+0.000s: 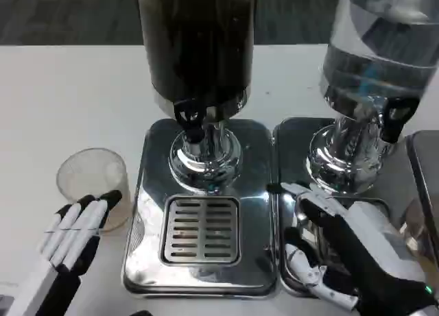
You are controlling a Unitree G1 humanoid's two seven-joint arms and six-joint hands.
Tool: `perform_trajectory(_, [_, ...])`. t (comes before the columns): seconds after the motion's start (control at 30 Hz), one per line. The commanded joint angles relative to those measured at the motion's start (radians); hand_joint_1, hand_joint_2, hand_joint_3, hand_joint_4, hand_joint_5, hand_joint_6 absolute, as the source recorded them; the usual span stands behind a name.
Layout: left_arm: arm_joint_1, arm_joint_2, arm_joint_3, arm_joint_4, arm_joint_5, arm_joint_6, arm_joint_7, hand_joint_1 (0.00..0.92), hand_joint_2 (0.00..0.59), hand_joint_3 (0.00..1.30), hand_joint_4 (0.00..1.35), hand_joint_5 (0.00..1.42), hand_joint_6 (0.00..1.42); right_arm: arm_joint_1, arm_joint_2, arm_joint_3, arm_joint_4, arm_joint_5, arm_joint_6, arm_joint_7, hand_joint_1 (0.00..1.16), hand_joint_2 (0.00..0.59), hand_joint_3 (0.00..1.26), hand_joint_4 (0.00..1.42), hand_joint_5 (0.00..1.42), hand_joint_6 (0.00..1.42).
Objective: Grasp the cup under the faucet to collect the drink, then remove the cup.
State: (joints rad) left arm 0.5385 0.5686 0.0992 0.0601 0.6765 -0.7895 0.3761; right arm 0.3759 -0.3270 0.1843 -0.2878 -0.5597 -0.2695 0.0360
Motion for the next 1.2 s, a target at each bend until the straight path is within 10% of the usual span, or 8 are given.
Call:
perform_trajectory(0.03, [0.004, -0.002, -0.007, 0.002, -0.002, -0.012, -0.006, 0.000, 0.081, 0.00, 0.00, 0.00, 0.00, 0.009, -0.008, -0.001, -0.023, -0.003, 0.003, 0.006, 0.51, 0.586, 0.19, 0.14, 0.07, 0.18])
perform_trajectory(1.2, [-0.139, -0.020, 0.081, 0.196, -0.226, -0.013, -0.041, 0.000, 0.033, 0.00, 0.00, 0.02, 0.04, 0.041, 0.016, 0.028, -0.038, -0.025, 0.035, -0.011, 0.51, 0.586, 0.20, 0.14, 0.08, 0.18])
